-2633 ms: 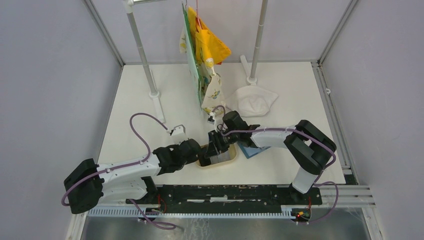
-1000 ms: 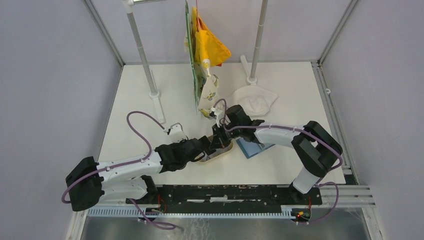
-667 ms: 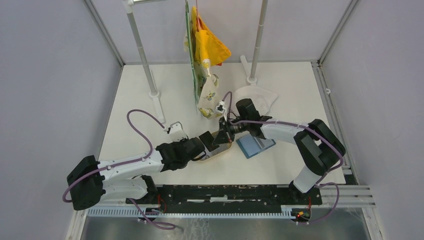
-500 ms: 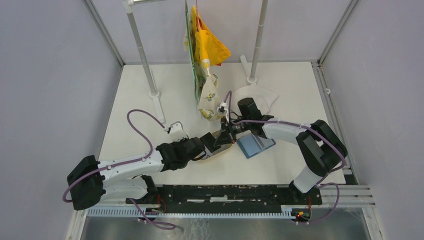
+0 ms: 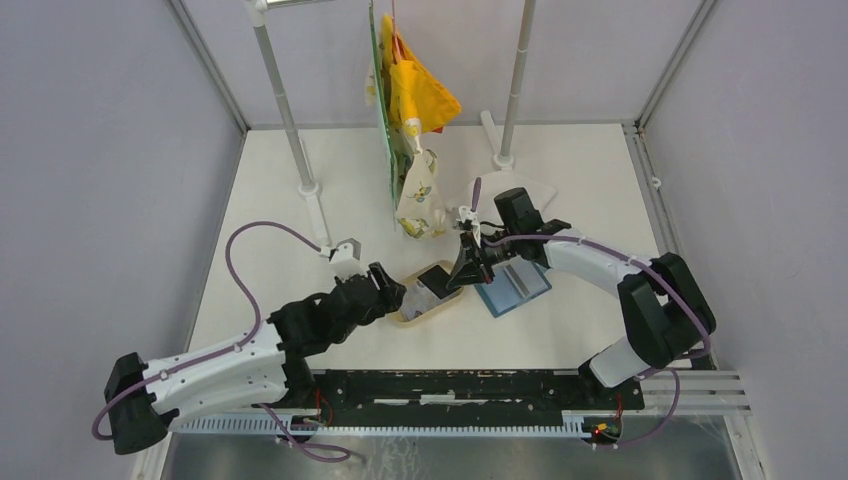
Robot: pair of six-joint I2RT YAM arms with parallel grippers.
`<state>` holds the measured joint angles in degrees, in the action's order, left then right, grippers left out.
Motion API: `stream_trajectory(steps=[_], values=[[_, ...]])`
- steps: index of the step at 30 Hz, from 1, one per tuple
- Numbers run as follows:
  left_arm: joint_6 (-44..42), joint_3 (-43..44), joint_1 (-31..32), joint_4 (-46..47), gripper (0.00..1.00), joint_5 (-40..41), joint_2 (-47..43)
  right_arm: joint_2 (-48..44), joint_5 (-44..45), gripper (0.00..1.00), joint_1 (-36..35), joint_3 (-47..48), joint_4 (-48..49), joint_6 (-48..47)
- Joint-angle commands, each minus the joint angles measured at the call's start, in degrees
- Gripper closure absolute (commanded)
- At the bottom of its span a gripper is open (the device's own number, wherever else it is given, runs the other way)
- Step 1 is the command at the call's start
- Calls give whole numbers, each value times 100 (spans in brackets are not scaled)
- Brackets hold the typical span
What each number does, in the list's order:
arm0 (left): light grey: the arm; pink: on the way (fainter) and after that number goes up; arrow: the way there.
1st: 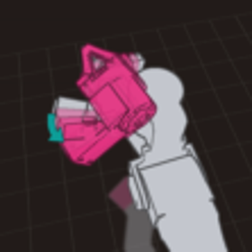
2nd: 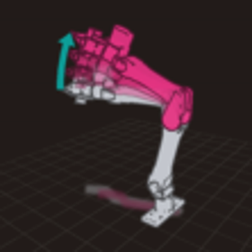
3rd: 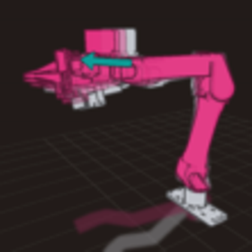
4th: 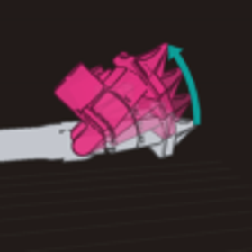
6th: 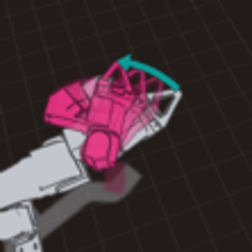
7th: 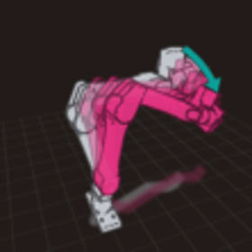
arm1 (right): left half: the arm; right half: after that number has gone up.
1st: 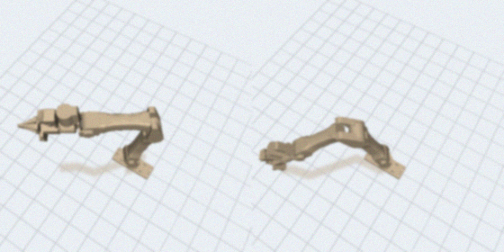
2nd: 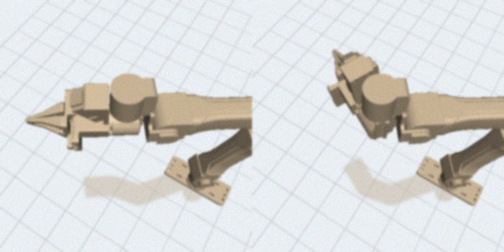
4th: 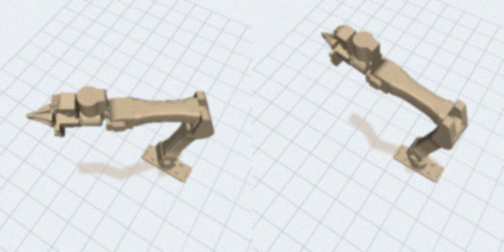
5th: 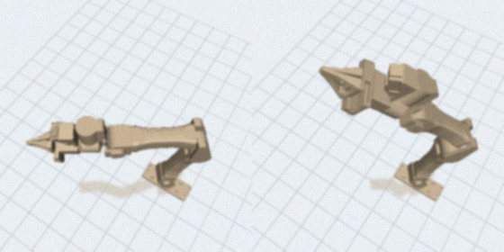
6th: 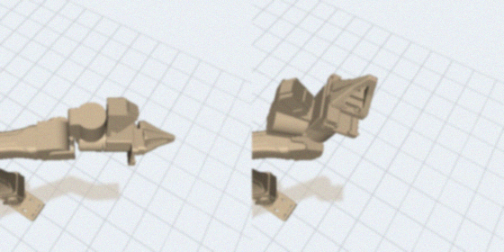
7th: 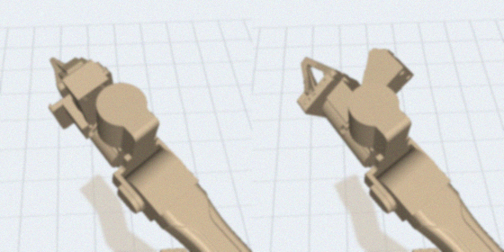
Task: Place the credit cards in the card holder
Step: Pick up the credit card from the storage box.
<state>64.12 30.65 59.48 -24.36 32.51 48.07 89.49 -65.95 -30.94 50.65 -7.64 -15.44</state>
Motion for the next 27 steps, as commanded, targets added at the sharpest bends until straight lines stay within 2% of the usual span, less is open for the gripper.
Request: stream_trajectory(steps=[1,5,9,12,14,16,19,24,26,27], values=[[-1939,-596,-15,1476,36,-800,-704,-509,-325,98,52,470,-1350,-2059],[-3085,-1523,-8,3189,35,-1526,-1531,-966,-136,97,154,508,-2016,-3216],[-3851,-2332,-9,4787,35,-2403,-2148,-1386,-295,98,244,489,-2901,-4939],[-4413,-2461,-11,5438,33,-3049,-2075,-1347,-489,99,278,630,-4437,-7223],[-4729,-2311,-13,5623,32,-3434,-1680,-1208,-536,100,292,759,-5640,-8987],[-4986,-2117,-9,5825,33,-3814,-1221,-1075,-517,100,309,804,-6410,-10139],[-5422,-1997,15,6358,33,-4469,-622,-1103,-474,100,353,729,-6412,-10280],[-6174,-1901,46,6444,34,-4948,-210,-1160,-612,100,530,790,-6402,-10081],[-6358,-1913,69,6448,34,-4830,-221,-1103,-684,100,676,960,-6156,-9357],[-6374,-1914,77,6473,34,-4741,-244,-1065,-752,100,747,1061,-5631,-8318]])
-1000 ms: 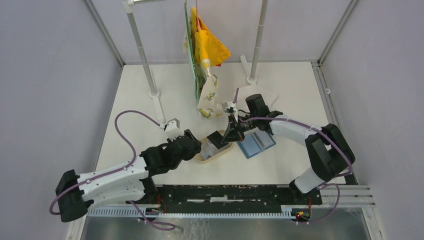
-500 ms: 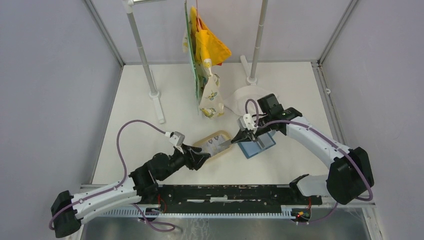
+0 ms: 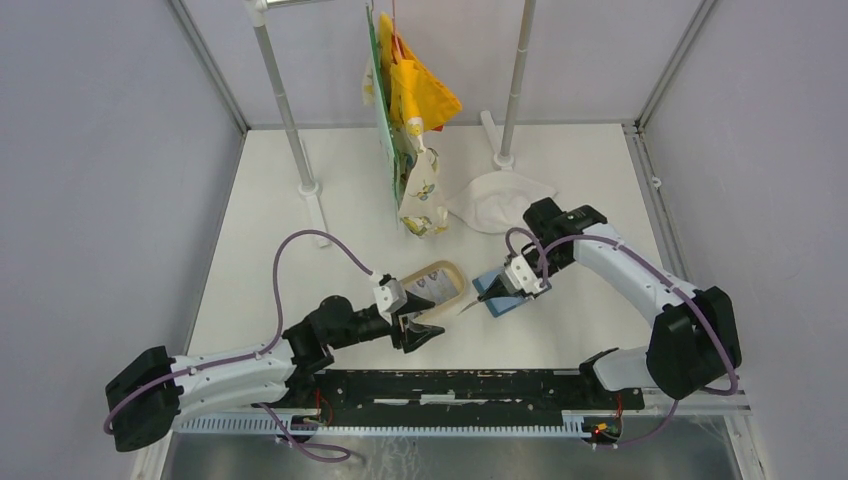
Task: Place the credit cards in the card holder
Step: Pick up the credit card from the storage box.
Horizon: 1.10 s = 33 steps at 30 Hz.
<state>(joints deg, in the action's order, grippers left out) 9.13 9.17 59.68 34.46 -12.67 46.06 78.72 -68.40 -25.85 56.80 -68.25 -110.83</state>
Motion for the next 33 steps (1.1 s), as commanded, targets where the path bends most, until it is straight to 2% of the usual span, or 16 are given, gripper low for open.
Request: stream_trajectory(steps=[1,3,6,7,9,11,14,18,28,31,32,33], values=[[-987,222,61,694,34,-126,-60,29,-540,100,295,513,984,2546],[-1052,208,62,999,34,141,-12,-38,-584,100,360,419,2249,4603],[-846,225,59,1570,31,1033,238,-407,-515,100,386,-315,5010,7984],[-647,214,45,1788,29,1404,348,-515,-525,100,414,-570,5910,8722],[-186,116,-36,2391,21,1691,573,-591,-632,100,449,-869,6769,9842],[504,132,-225,2905,19,1605,818,-530,-849,100,511,-810,6942,10090],[1368,350,-505,2998,22,1317,1183,-517,-877,100,519,-842,6970,10148],[1711,436,-579,3709,23,1046,1661,-414,-885,100,517,-981,7356,10611],[2098,1034,-788,4074,49,825,2510,-229,-958,100,484,-1004,7361,10661],[2283,1171,-906,4260,64,477,2720,-210,-965,99,486,-1004,7351,10661],[2329,1215,-954,4259,72,325,2789,-213,-952,98,488,-1004,7347,10654],[2415,1258,-1007,4271,84,162,2863,-223,-948,96,487,-1003,7333,10631]])
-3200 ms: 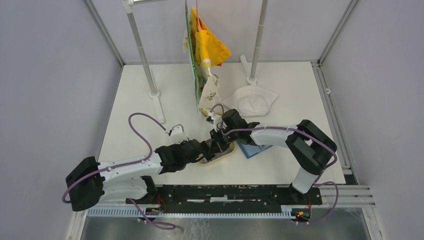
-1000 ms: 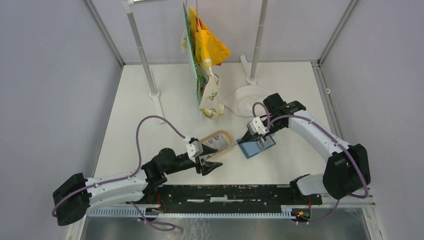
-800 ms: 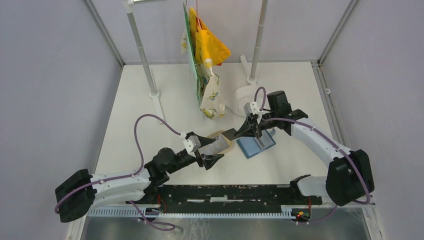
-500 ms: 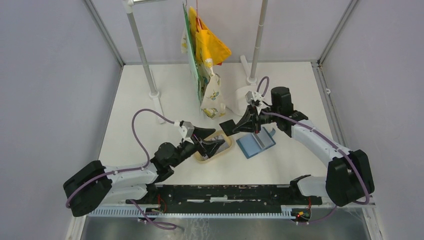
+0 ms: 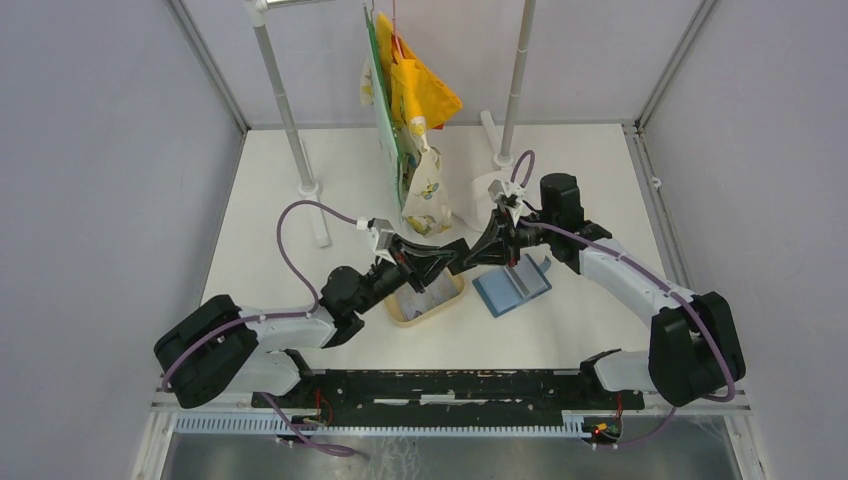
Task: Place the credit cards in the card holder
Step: Pick up the credit card from the storage box, then insert the credit card into the card holder.
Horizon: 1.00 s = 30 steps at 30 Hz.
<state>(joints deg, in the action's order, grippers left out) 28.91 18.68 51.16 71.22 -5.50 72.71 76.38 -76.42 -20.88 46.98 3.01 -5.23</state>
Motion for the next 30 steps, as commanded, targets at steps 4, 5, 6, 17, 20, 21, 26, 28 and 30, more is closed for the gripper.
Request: stream_trajectory(steps=[4,5,6,17,20,21,26,28,30], values=[[983,250,-373,999,98,-999,489,-51,214,71,11,168,-536,-660],[1176,194,-437,1023,98,-982,537,-67,606,63,45,394,-1231,-1324],[1401,145,-500,964,98,-954,544,-70,1147,55,81,637,-1998,-2075],[2875,466,116,-2724,98,1478,171,-699,3912,16,983,494,-2866,-3466],[2961,865,710,-3453,98,2463,157,-612,4137,17,1128,274,-2925,-3200],[3037,989,801,-3589,98,2602,215,-586,4239,17,1205,164,-2867,-3116],[3863,1873,911,-4654,98,2623,946,-171,4607,17,1475,4,-3034,-3097],[3947,2036,952,-4530,98,2514,1339,-16,4700,18,1568,-40,-3053,-3113],[3968,2161,959,-4298,98,2385,1644,114,4710,19,1603,-31,-3088,-3150]])
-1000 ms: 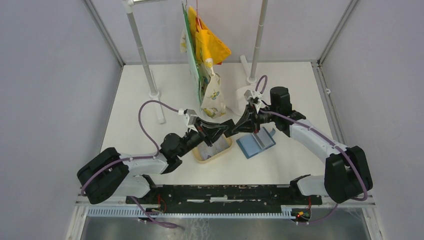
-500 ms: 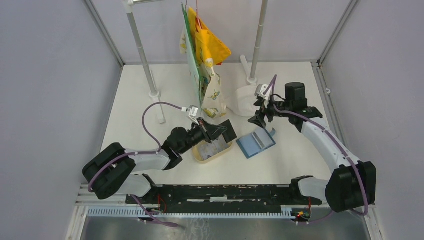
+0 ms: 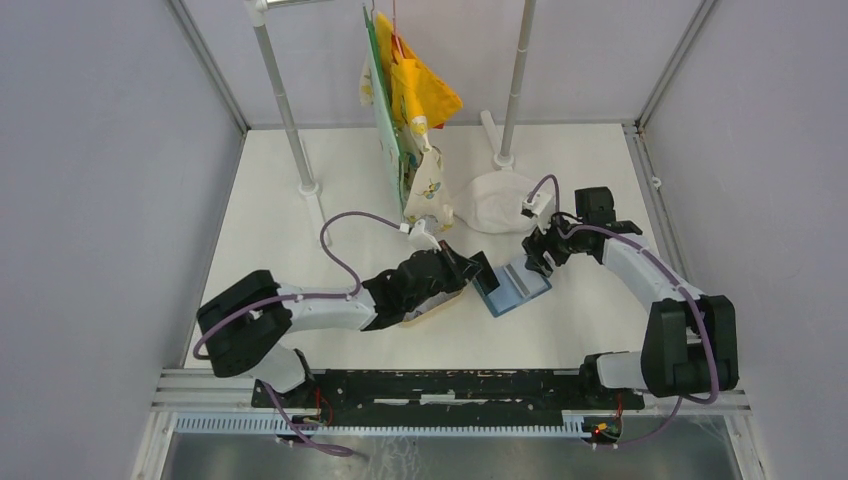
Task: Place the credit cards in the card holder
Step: Insert the credit card into the card holder.
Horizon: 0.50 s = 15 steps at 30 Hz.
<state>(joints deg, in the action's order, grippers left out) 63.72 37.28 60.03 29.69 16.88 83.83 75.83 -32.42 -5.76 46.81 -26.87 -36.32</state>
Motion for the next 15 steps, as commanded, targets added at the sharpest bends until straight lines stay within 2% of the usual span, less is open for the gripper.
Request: stream_trajectory(steps=[1,5,15], values=[[487,389,66,-98,98,108,673,217,331,19,88,-43,-71,-39],[555,724,68,144,98,-136,1218,541,192,22,97,-37,-176,-86],[894,1038,70,726,98,-496,2167,1141,-76,44,373,109,-561,-222]])
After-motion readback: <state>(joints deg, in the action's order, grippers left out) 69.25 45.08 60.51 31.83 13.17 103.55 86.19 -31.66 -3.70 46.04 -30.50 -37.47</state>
